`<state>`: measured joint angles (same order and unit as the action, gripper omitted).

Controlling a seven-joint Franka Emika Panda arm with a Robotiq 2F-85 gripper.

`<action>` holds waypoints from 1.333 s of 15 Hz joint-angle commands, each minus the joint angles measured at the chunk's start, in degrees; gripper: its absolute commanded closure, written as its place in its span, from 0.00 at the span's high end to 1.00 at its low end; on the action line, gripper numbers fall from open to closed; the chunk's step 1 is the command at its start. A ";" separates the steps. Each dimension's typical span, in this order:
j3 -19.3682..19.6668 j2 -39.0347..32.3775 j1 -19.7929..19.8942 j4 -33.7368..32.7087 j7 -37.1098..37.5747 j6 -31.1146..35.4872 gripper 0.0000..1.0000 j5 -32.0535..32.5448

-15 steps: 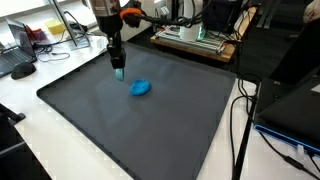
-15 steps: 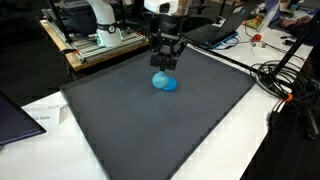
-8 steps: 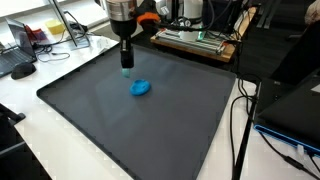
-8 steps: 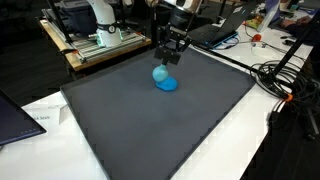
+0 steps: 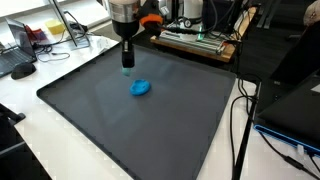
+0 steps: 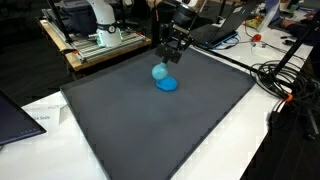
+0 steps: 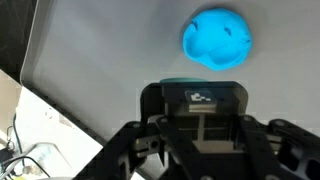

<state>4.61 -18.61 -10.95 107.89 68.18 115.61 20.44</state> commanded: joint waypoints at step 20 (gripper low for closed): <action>-2.10 -27.71 -11.04 -37.92 -4.65 -33.34 0.22 14.18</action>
<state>1.33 -40.13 -19.97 77.83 66.96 87.00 31.29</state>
